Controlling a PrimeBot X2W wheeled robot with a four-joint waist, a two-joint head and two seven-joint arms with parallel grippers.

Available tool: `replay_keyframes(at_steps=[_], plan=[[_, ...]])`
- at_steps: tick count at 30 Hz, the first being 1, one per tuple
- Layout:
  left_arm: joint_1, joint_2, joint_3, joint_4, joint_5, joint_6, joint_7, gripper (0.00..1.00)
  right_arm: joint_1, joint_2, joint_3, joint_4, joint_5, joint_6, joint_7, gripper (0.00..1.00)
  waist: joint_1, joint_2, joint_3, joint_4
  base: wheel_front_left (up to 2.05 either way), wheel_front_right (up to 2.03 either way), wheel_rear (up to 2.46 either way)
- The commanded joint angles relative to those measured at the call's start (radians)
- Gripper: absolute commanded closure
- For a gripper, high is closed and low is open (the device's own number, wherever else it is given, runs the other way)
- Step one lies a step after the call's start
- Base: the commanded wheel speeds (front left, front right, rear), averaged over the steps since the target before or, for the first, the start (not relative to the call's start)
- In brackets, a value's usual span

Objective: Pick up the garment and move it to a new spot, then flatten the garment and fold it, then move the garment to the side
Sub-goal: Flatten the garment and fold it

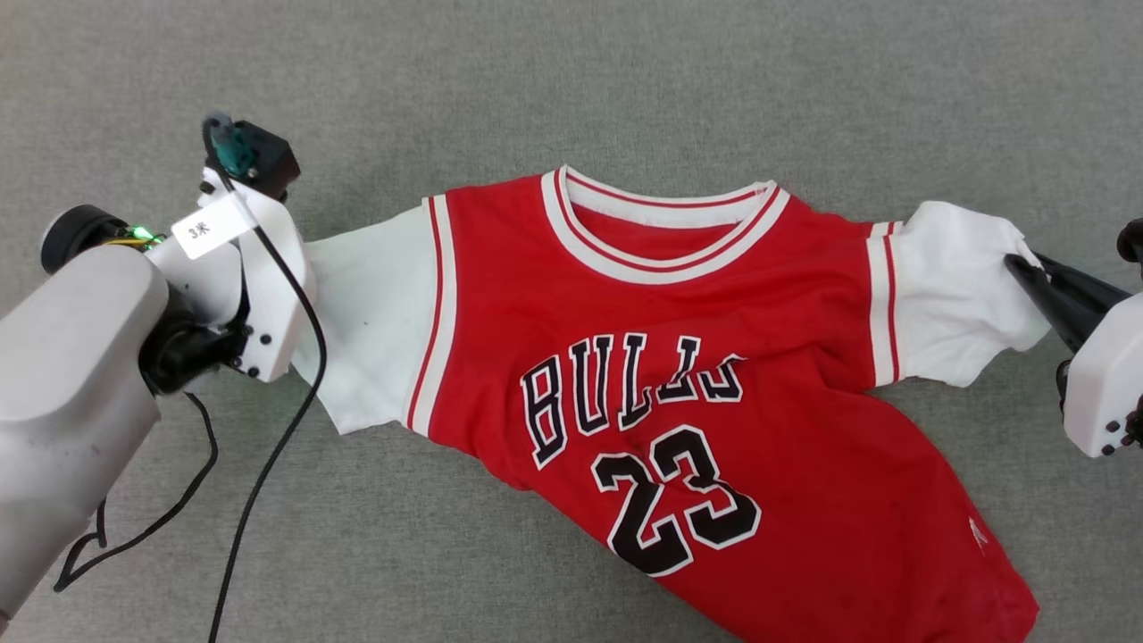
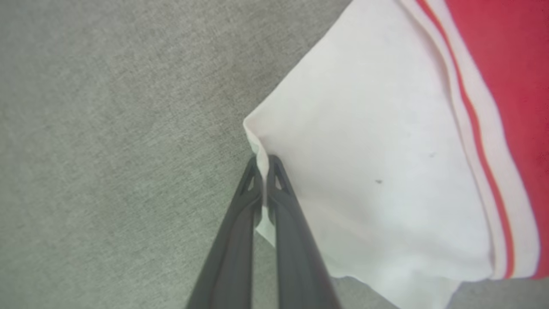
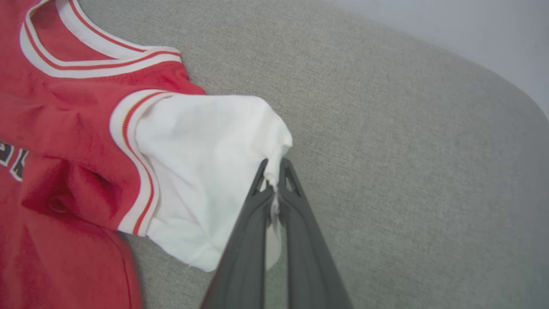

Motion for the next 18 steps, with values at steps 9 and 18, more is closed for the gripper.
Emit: replay_keyframes(at_steps=[9,18], plan=[[-0.036,0.046,-0.026,-0.081,0.067,-0.001,-0.287,1.0,0.008,-0.031,-0.037,0.021,0.007,-0.001,-0.068,1.0,-0.0001,0.0,-0.142,0.047,0.0,0.0,0.0],[-0.078,0.077,0.014,-0.194,0.145,0.035,-0.453,1.0,0.023,-0.08,-0.129,-0.03,0.019,-0.001,-0.085,1.0,-0.0001,0.0,-0.247,0.079,0.0,0.0,0.0]])
